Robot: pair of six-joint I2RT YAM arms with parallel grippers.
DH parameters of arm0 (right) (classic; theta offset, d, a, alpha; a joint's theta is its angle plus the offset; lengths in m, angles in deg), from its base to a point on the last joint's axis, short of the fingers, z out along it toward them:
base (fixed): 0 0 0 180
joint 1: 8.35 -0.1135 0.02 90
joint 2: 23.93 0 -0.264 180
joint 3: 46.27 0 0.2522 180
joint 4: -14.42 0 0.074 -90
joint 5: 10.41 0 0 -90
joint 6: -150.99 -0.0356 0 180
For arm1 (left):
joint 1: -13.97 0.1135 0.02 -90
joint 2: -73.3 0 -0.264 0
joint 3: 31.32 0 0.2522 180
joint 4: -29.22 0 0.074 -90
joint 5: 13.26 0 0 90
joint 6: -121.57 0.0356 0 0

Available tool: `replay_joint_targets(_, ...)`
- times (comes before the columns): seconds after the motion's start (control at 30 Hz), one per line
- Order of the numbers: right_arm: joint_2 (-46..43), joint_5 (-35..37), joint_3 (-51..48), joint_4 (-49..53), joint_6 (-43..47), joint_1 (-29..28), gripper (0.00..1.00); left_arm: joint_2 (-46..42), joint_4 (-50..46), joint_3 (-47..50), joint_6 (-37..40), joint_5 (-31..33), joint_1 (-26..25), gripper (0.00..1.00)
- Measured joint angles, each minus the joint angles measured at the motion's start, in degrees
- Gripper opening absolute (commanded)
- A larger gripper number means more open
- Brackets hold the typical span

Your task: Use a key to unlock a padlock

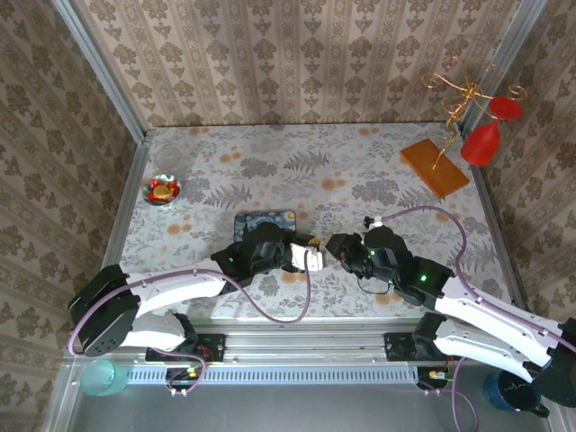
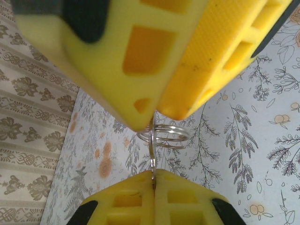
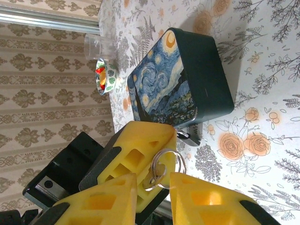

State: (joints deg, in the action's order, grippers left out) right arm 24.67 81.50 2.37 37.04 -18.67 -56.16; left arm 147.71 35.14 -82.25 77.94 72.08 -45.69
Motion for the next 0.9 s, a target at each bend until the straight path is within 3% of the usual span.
replay_joint_targets(0.57, 0.7, -0.7, 0.0, -0.2, -0.1, 0.2, 0.19, 0.0, 0.0, 0.0, 0.4, 1.3, -1.1, 0.0)
replay_joint_targets(0.83, 1.7, -0.7, -0.2, -1.4, -0.3, 0.4, 0.02, 0.0, 0.0, 0.0, 0.4, 2.4, -1.1, 0.0)
replay_joint_targets(0.87, 1.7, -0.7, -0.3, -1.5, -0.1, 0.4, 0.0, 0.0, 0.0, 0.0, 0.4, 2.4, -1.1, 0.01)
replay_joint_targets(0.9, 1.7, -0.7, -0.4, -1.7, -0.1, 0.4, 0.0, 0.0, 0.1, 0.1, 0.4, 2.4, -1.0, 0.12)
